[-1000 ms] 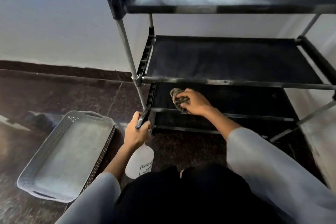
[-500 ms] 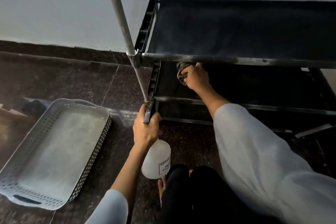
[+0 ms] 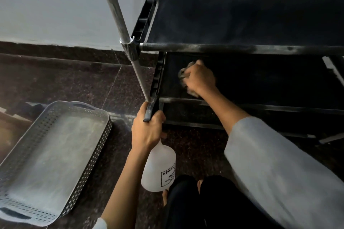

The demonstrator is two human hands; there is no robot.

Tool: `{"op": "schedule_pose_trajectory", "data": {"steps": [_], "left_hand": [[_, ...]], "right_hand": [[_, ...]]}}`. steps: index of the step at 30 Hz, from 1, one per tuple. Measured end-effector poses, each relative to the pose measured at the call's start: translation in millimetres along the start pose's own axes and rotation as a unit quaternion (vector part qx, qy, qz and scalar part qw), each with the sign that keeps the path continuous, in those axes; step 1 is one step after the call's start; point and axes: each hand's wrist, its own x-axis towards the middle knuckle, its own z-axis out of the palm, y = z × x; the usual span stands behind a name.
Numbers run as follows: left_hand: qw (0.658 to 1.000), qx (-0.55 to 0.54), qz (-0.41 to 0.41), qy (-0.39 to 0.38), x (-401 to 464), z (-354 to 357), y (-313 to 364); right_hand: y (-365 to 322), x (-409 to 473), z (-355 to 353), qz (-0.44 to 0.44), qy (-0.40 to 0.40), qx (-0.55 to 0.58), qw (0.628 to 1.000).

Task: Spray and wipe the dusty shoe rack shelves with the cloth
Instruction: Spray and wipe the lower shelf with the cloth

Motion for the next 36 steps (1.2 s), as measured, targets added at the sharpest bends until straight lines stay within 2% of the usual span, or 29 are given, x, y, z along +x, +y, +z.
{"op": "schedule_pose_trajectory", "data": {"steps": [2, 3, 5, 7, 10, 12, 14, 16, 18, 20, 21, 23, 26, 28, 31, 36], "left_hand": [[1.0, 0.01, 0.009, 0.004, 1, 5, -1], [1.0, 0.016, 0.019, 0.008, 1, 7, -2], [1.0, 0.008, 0.027, 0.011, 0, 11, -4], [0.999, -0.012, 0.025, 0.016, 0, 11, -5], [0.999, -0.022, 0.033, 0.009, 0, 12, -3], [0.999, -0.011, 0.039, -0.002, 1, 14, -1], [0.999, -0.009, 0.036, -0.015, 2, 19, 0], [0.999, -0.019, 0.021, -0.034, 0, 25, 1], [0.999, -0.027, 0.01, -0.042, -4, 30, 3], [0.998, -0.036, 0.012, -0.045, -8, 32, 4], [0.998, -0.042, 0.011, -0.049, -9, 32, 4], [0.998, -0.043, 0.006, -0.052, -11, 31, 3], [0.998, -0.029, 0.013, -0.05, -11, 28, 1], [0.998, -0.008, 0.021, -0.061, -9, 27, 1], [0.996, 0.022, 0.024, -0.087, -6, 29, 4], [0.993, 0.047, -0.013, -0.111, -1, 41, 17]], "right_hand": [[-19, -19, 6, -0.107, -0.056, 0.069, 0.99], [-24, -28, 9, -0.143, -0.059, 0.085, 0.984], [-15, -28, 10, -0.136, -0.018, 0.076, 0.988], [12, -18, 1, -0.039, 0.05, -0.007, 0.998], [70, -17, -27, 0.159, 0.118, -0.106, 0.974], [100, -27, -43, 0.262, 0.124, -0.123, 0.949], [104, -30, -47, 0.3, 0.104, -0.124, 0.94], [82, -28, -38, 0.225, 0.068, -0.112, 0.966], [42, -32, -25, 0.061, -0.001, -0.033, 0.998], [13, -41, -24, -0.055, -0.066, 0.03, 0.996], [12, -41, -27, -0.067, -0.081, 0.054, 0.993], [33, -36, -39, -0.005, -0.079, 0.081, 0.994], [86, -34, -62, 0.13, -0.041, 0.034, 0.99], [113, -40, -78, 0.182, -0.02, 0.032, 0.983], [127, -45, -88, 0.184, 0.002, 0.092, 0.979], [109, -51, -83, 0.089, 0.091, 0.261, 0.957]]}}
